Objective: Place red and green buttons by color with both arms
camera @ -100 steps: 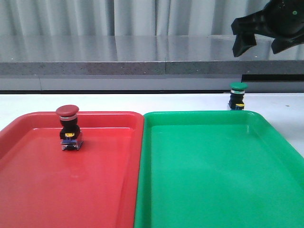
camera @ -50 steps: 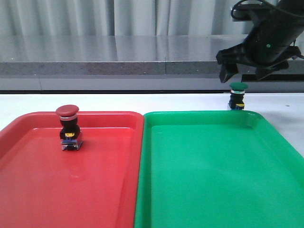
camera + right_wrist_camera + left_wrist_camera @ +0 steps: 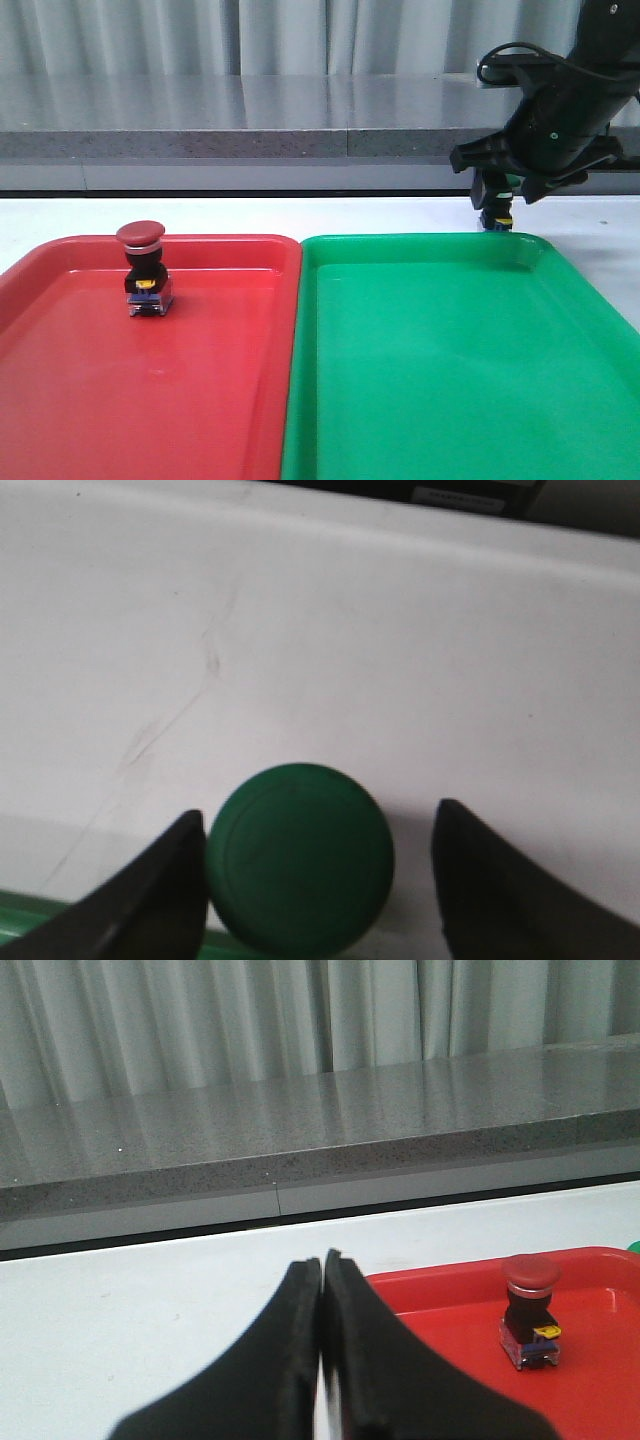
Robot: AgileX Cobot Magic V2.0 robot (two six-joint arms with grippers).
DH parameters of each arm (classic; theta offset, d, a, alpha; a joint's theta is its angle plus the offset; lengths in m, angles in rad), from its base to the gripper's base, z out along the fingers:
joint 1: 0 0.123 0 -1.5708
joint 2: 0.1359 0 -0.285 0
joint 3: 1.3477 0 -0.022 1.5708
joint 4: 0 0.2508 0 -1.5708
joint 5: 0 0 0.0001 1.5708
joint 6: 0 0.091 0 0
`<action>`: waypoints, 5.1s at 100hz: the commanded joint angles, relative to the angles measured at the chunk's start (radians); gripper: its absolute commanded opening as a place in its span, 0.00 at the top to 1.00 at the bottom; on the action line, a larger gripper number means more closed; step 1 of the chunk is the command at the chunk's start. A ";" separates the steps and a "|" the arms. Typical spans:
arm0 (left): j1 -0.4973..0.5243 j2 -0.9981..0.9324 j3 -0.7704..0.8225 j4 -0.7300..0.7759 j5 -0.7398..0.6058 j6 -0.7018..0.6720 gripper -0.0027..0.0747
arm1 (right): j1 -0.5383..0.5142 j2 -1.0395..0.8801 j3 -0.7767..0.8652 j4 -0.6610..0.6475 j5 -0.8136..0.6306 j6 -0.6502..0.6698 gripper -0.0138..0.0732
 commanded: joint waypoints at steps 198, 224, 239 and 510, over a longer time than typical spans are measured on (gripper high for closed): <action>0.002 -0.032 0.026 -0.008 -0.082 -0.002 0.99 | 0.232 -0.329 0.313 -0.007 -0.059 0.191 0.64; 0.002 -0.032 0.026 -0.008 -0.082 -0.002 0.99 | 0.232 -0.278 0.313 -0.007 -0.054 0.191 0.64; 0.002 -0.032 0.026 -0.008 -0.082 -0.002 0.99 | 0.232 -0.274 0.313 -0.007 -0.043 0.191 0.64; 0.002 -0.032 0.026 -0.008 -0.082 -0.002 0.99 | -0.051 -1.870 0.963 -0.225 0.156 0.190 0.37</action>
